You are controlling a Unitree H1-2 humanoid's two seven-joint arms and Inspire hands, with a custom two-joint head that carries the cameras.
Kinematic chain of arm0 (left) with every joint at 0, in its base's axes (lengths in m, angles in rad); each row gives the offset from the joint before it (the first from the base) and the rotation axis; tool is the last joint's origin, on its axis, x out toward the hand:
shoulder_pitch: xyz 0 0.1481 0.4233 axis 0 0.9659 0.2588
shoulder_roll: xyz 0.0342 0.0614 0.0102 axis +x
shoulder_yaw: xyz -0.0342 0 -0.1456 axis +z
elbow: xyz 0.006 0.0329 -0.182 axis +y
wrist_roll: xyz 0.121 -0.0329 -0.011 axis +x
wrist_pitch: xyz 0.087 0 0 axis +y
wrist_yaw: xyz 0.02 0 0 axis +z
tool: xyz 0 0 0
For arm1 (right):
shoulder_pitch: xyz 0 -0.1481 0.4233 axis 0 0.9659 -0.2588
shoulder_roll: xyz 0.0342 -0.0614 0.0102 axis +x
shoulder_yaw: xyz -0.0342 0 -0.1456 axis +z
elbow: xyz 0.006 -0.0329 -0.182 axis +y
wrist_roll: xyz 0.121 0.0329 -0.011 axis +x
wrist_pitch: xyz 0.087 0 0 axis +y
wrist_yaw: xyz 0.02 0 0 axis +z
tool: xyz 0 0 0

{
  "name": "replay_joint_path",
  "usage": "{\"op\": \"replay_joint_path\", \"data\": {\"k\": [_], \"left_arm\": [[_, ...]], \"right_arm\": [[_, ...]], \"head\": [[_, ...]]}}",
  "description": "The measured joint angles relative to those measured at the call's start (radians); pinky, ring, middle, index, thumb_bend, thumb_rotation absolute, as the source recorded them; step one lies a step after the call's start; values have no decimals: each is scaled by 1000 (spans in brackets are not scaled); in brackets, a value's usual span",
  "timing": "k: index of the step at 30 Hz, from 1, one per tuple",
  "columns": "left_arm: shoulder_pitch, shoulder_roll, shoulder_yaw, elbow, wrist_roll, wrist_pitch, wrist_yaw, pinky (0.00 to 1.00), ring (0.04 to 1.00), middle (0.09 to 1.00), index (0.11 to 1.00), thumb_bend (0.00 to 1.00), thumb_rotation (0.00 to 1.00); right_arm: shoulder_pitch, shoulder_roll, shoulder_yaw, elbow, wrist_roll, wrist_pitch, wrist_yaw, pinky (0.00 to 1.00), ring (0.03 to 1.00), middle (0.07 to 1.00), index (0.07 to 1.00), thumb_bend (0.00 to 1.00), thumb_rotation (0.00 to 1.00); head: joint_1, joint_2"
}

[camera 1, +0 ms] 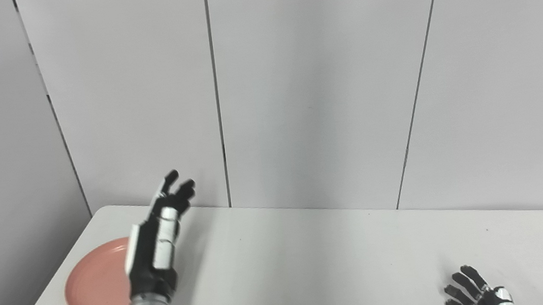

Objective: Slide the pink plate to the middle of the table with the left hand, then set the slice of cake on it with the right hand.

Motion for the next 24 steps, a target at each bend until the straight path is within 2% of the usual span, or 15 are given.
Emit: {"op": "replay_joint_path", "data": {"k": [7, 10, 12, 15, 24], "left_arm": [[-87, 178, 98, 96, 0, 21, 9, 925, 886, 859, 849, 734, 943], [-104, 225, 124, 153, -13, 41, 8, 920, 886, 862, 832, 717, 954], [-106, 246, 130, 196, -24, 42, 7, 849, 854, 847, 789, 704, 940], [-114, 280, 136, 279, -31, 38, -2, 827, 829, 826, 775, 709, 926], [-181, 390, 173, 571, -46, -88, -19, 895, 865, 850, 804, 760, 920]], "right_arm": [[8, 0, 0, -9, -4, 2, -8, 840, 843, 878, 888, 707, 1000], [9, 0, 2, -13, -5, 4, -16, 844, 847, 882, 890, 706, 1000], [12, 0, 2, -19, -1, 9, -17, 862, 859, 895, 894, 704, 1000], [16, 0, 2, -33, 9, 27, -16, 866, 864, 902, 897, 704, 1000], [22, 2, 3, -50, 24, 46, -16, 873, 868, 898, 894, 716, 1000]], "head": [[0, 12], [2, 17], [2, 17], [0, 23], [-5, 35]]}}
